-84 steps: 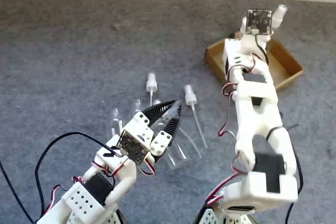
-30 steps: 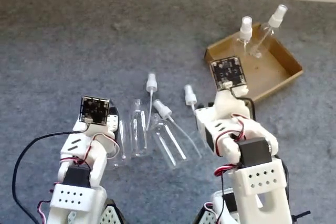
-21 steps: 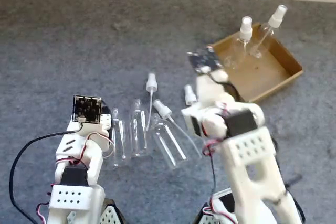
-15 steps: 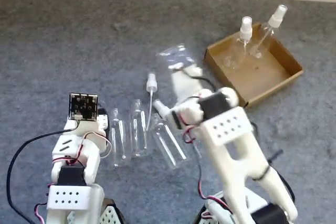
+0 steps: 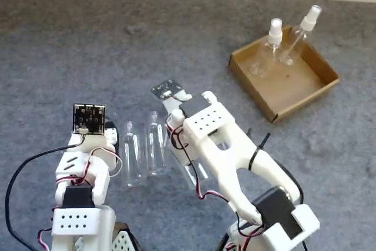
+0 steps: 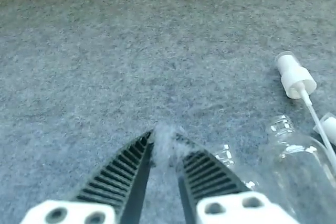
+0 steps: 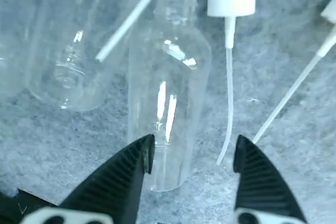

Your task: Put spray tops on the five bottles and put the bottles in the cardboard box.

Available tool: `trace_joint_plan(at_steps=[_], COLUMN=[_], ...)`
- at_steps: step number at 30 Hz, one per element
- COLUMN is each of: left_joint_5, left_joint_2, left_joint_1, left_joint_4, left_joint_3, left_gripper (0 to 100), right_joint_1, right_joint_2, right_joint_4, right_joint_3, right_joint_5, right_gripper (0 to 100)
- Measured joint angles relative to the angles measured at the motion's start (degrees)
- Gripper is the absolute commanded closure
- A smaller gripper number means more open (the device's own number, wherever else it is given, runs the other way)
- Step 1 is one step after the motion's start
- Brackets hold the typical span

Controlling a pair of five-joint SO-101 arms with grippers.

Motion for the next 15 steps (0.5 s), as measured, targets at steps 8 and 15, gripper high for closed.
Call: trace_joint_plan(at_steps=[8, 15], left_joint_5=[0.0, 0.0], left_joint_2=[0.0, 0.0], left_joint_1=[-0.5, -0.5], left_joint_4=[0.0, 0.0], left_joint_3=[0.0, 0.0], left_gripper=[99, 99], right_joint_1=[-2.7, -2.8], right_joint_2=[0.4, 0.4], right_joint_4=[-0.1, -2.7], right_joint_3=[-5.6, -4.7], right_joint_5=[0.0, 0.0], right_gripper=[66.6, 66.2])
